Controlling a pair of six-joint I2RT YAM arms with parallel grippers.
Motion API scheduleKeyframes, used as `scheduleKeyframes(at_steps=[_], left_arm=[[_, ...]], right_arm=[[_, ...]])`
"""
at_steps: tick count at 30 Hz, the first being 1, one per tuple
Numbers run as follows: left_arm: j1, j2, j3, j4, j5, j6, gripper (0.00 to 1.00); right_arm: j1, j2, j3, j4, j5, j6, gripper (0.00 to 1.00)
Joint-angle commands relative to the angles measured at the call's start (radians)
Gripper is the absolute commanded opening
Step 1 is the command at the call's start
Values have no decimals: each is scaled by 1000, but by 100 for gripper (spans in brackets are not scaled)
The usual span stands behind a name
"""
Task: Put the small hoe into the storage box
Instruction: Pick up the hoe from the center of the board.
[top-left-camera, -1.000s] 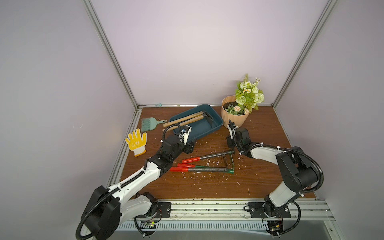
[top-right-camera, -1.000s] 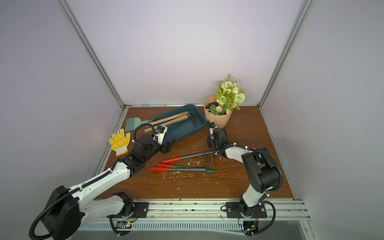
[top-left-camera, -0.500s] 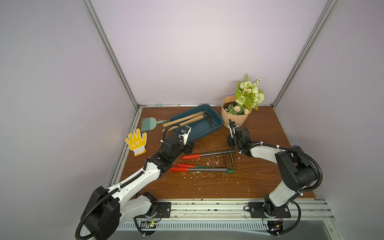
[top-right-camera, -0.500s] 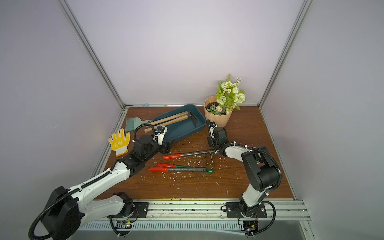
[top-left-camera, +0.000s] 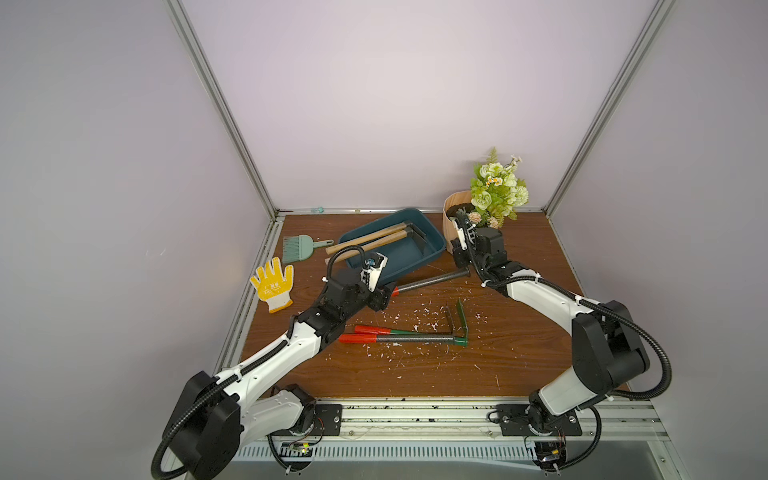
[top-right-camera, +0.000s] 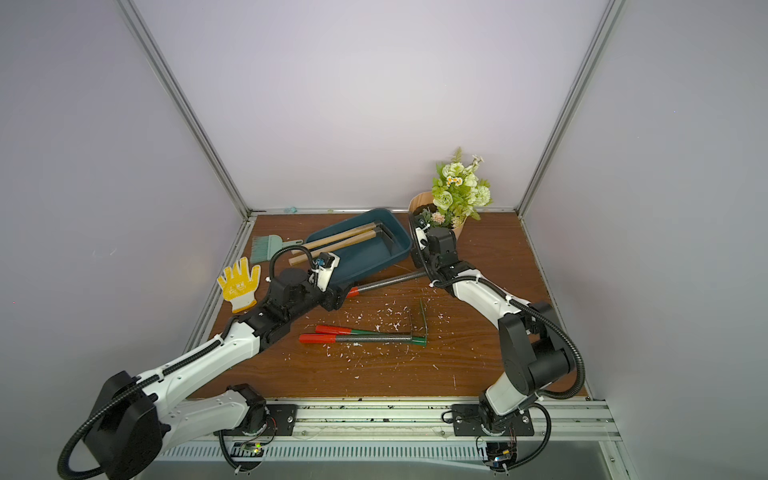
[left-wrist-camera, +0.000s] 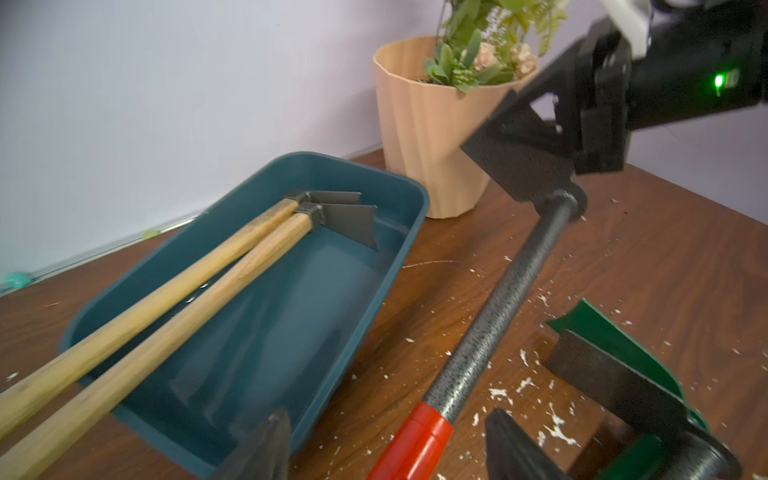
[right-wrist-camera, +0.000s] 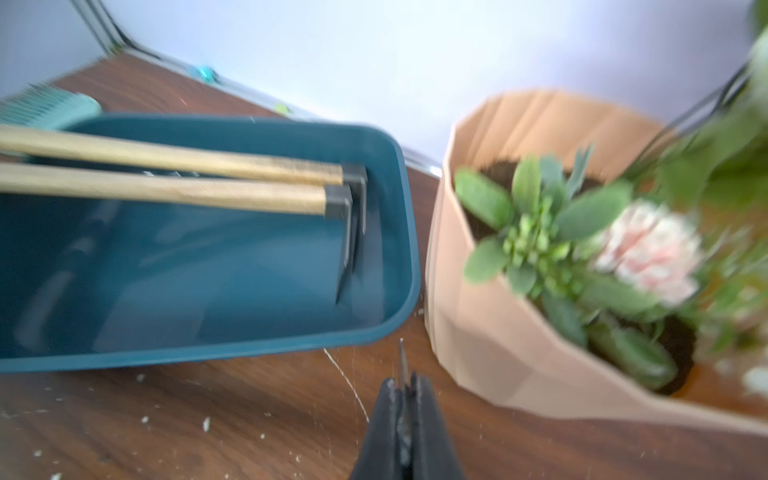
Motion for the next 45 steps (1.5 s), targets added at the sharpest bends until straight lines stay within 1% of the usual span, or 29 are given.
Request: scheduleKeyframes(at_steps=[1,4,7,14,22,27,30,31,32,34,40,42,43,45], left_arm=[[6,27,68,-64,140,14,73],[6,35,78,-69,179,25,73],[6,50,94,-91,203,39,73],[2,123,153,-144,321,75,73],[-5,189,193,-187,453,121,72],[-9,195,202,-196,456,132,71],[-9,200,207,-198,449,136,68],[-9,201,207,-197,447,136,65],[-9,203,208,-196,444,135,61],[-9,207,208,-194,438,132,47],[-9,228,212,-211,442,129,20],[-9,225,215,-213,440,129,6],[-9,222,214,-212,435,128,1],[-9,210,214,-208,407,118,0]], right_arm=[[0,-59,62,38,-107,-68,0],[4,-74,80,34,-201,-119,0],[21,-87,104,19,-237,-155,0],[61,-111,152,8,-239,-212,0],[77,-121,194,11,-239,-239,0],[86,-141,191,20,-250,-246,0],[95,-161,184,27,-256,-249,0],[98,-165,182,28,-254,-251,0],[103,-169,180,28,-251,-253,0],[109,-176,172,28,-251,-255,0],[130,-183,143,37,-241,-253,0],[134,-184,133,46,-229,-247,0],[135,-185,128,49,-227,-246,0],[135,-187,123,52,-221,-240,0]])
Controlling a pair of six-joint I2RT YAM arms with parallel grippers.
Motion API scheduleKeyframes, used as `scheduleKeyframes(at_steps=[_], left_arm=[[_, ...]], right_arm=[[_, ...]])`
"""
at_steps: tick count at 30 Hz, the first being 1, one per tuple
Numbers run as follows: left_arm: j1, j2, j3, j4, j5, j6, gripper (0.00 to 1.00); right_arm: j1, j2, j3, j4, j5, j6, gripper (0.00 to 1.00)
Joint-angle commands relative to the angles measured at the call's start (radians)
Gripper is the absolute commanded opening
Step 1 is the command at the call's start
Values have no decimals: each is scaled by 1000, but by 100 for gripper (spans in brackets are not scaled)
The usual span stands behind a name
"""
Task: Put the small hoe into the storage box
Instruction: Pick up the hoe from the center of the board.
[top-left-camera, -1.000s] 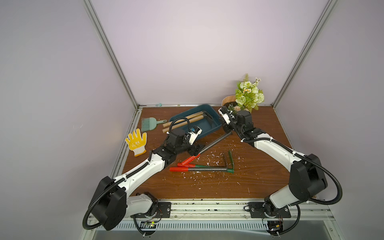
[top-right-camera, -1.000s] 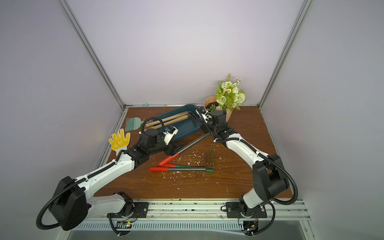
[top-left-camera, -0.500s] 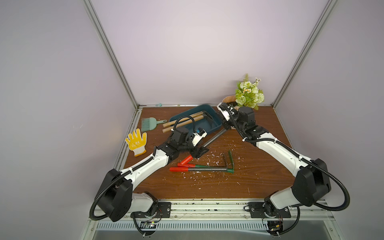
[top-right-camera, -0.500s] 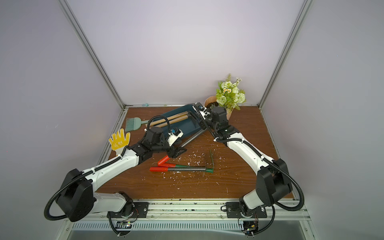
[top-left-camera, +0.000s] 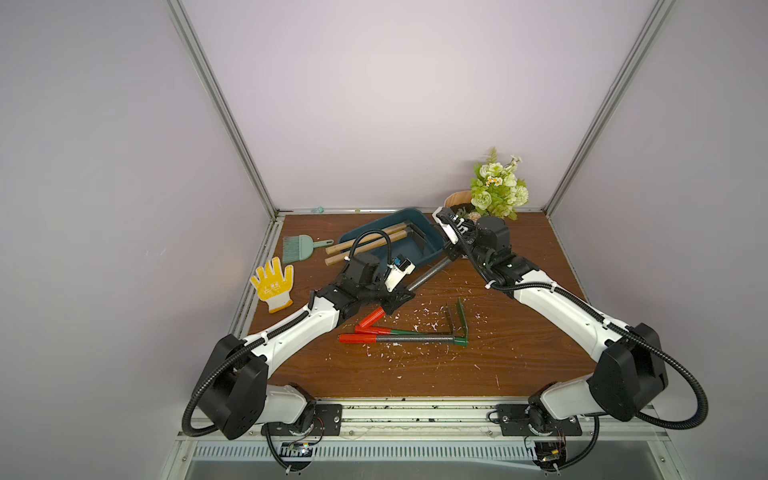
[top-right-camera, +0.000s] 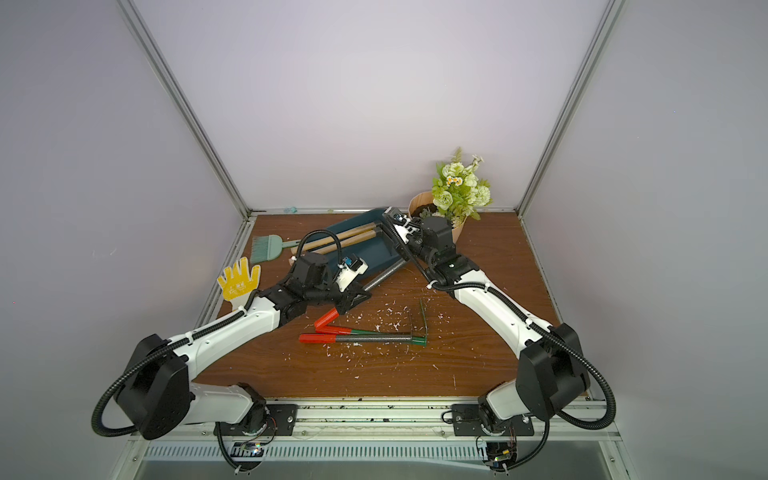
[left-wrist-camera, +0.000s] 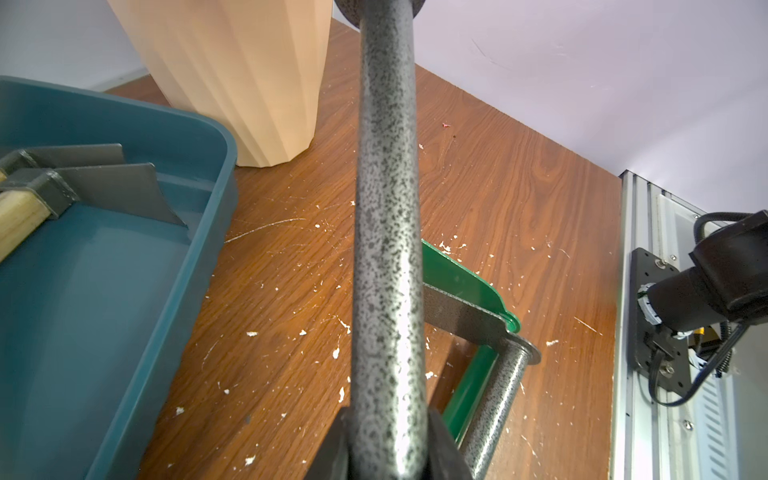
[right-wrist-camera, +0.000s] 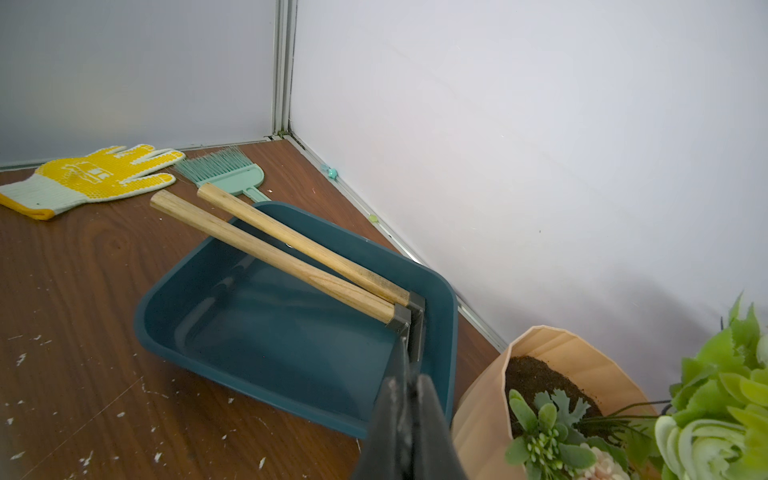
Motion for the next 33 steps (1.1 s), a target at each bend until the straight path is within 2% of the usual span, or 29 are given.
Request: scheduleKeyframes(at_steps=[1,4,6,10,13,16,19,24,29,33], left_arm=[[-4,-14,18,-2,-32,19,0],[-18,-38,19,-9,-176,10,0],[-54,-47,30,-39,-356,22,0],[-125,-33,70,-111,-678,41,0],[-177,-31,82,-141,-899,71,0],[-252,-32,73,-138,-1111,142,0],[-297,-12,77,-151,-1261,197,0],[-340,13,78,-177,-1416,261,0],[-342,-9,67,-169,-1417,270,0],[-342,-10,65,-166,-1412,273,0]], right_arm=[[18,-66,8,87,-72,34,2],[17,-65,0,90,-49,50,20],[17,-64,-5,93,-29,66,28],[16,-54,16,82,11,98,33],[14,-15,103,8,61,137,35],[12,79,267,-177,21,135,36],[12,171,411,-318,-11,124,36],[12,299,633,-514,-44,82,36],[12,428,855,-729,-97,38,35],[12,441,844,-742,-126,31,35]])
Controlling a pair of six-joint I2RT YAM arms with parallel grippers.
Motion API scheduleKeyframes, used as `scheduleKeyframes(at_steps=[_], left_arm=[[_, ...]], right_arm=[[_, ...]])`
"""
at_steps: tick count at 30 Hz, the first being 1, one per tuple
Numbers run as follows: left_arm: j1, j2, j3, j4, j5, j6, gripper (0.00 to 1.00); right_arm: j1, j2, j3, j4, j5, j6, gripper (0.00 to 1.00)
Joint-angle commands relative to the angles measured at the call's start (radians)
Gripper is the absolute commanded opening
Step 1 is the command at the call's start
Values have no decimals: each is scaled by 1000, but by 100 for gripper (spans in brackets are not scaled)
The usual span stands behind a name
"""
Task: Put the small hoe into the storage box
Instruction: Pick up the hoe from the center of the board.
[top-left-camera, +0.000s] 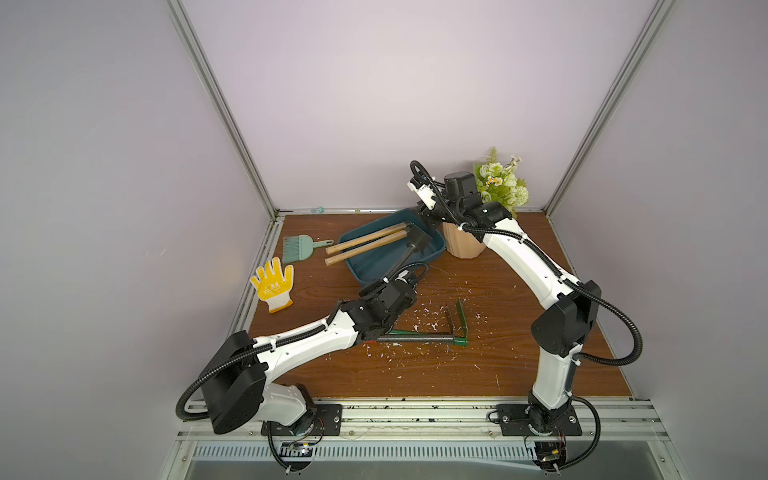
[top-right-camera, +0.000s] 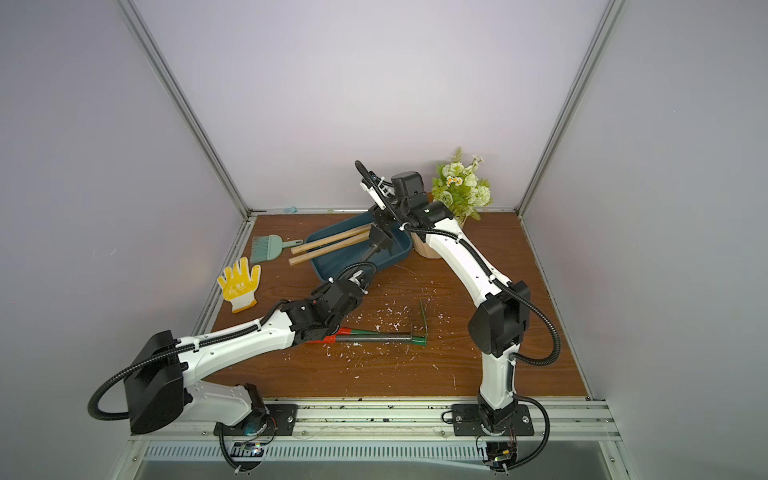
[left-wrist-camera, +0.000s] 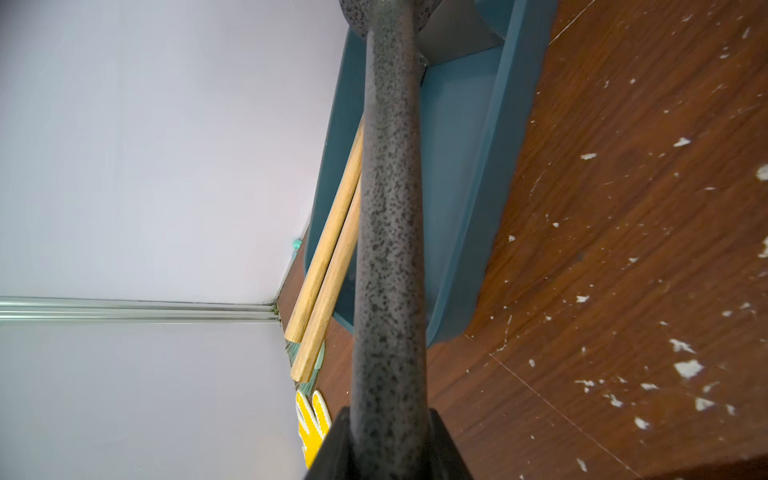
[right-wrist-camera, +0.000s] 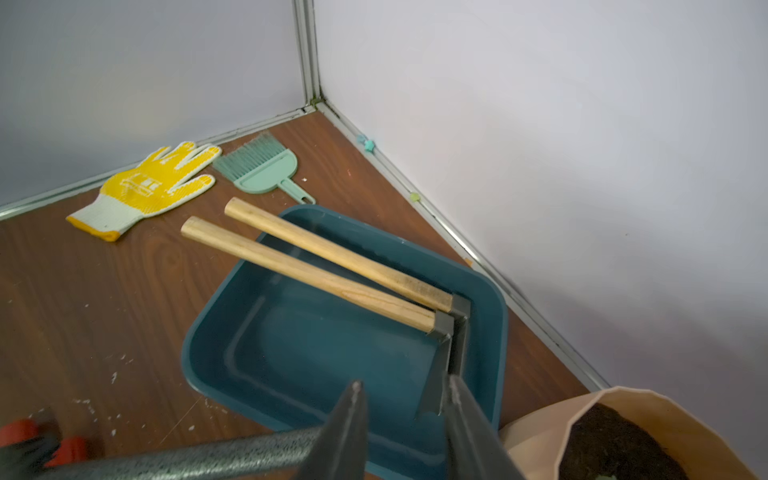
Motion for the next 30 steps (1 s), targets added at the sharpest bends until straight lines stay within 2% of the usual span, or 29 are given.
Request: scheduleKeyframes(at_steps=[1,14,20,24,30], left_arm=[[-8,-29,29,58,-70,1,0],[-8,-14,32,57,-53,2,0],[-8,-14,21,63,-27,-13,0],[-8,-18,15,68,-21,-15,0],[-8,-12,17,69,-12,-18,0]], right_arm=[[-2,-23,6,-84,-68,-35,35],[-1,-40,-56,-77,-85,-37,34],[-4,-116,-127,56,1,41,35],[-3,-126,-128,45,-76,34,36],[-3,-142,-180,55,-98,34,37]])
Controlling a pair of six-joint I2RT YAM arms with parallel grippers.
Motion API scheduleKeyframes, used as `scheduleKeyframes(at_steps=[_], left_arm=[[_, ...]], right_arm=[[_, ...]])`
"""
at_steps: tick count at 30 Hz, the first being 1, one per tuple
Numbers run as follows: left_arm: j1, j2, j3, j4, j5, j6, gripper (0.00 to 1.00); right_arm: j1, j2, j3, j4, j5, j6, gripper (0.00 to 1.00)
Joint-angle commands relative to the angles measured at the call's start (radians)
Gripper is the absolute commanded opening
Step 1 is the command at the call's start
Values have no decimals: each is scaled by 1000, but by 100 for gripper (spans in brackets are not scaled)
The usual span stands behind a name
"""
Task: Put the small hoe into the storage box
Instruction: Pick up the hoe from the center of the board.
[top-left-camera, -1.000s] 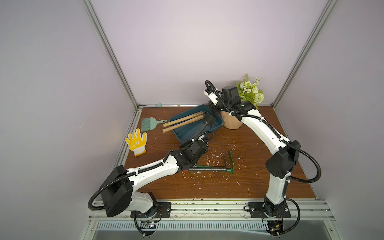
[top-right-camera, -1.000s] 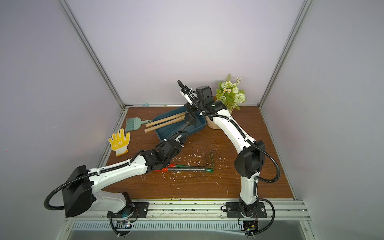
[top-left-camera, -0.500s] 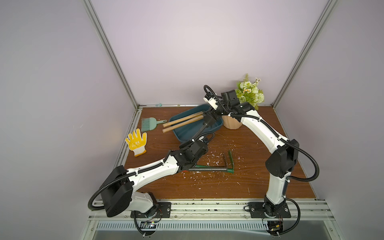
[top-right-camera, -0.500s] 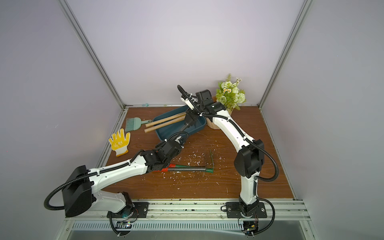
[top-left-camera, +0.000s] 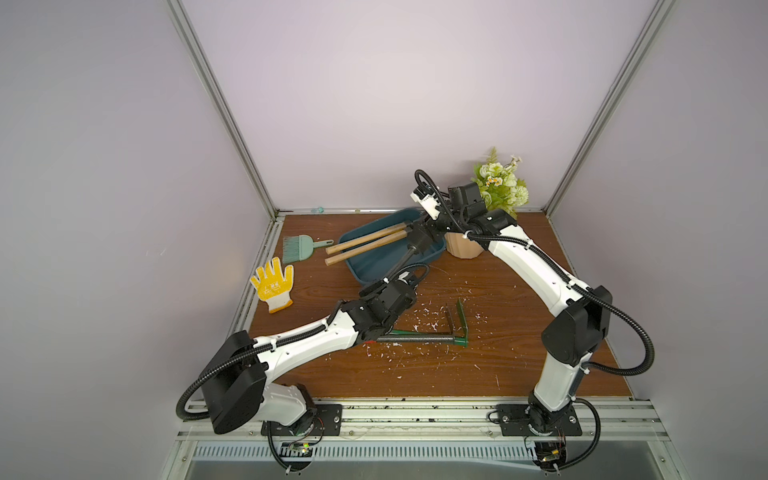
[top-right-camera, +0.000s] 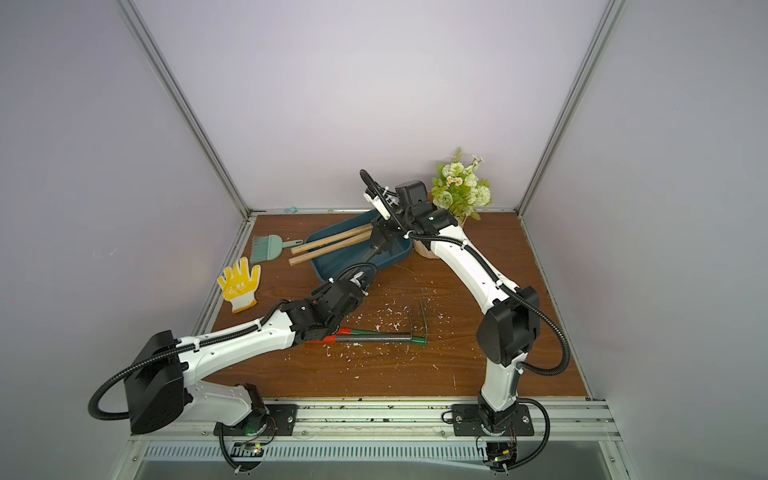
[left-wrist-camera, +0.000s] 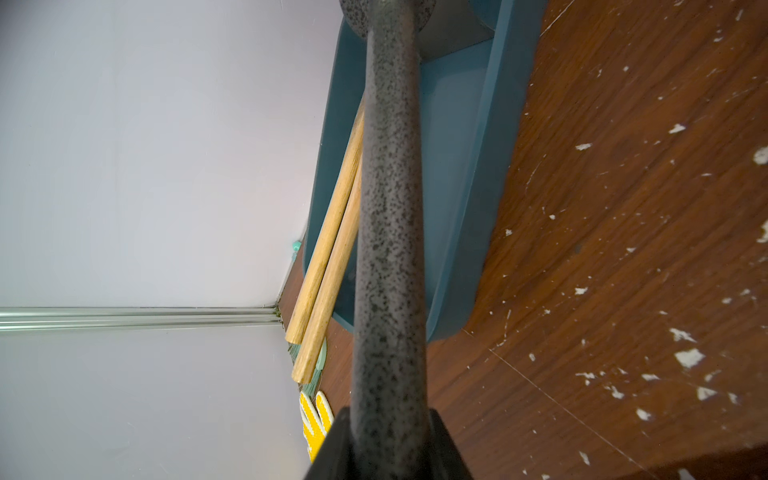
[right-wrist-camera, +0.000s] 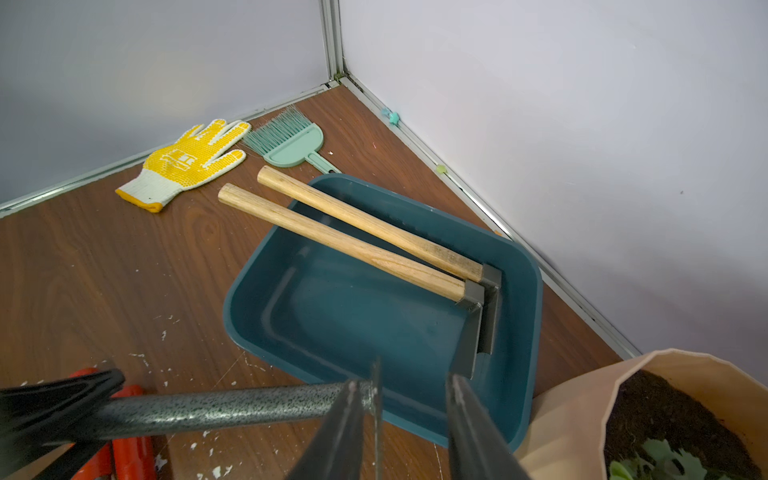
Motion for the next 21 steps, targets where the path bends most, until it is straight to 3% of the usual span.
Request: scheduleKeyframes(at_steps=[1,14,21], left_arm=[[-9,-15,18,77,-25,-37,0],[-8,-48,16,82,-6,-43,0],[-8,-54,14,89,-13,-41,0]], right_arm=[[3,-46,-21,28,-49,6,37],[-4,-3,-63,31,-21,5,36],[-5,19,-30,12,-28,5,24]])
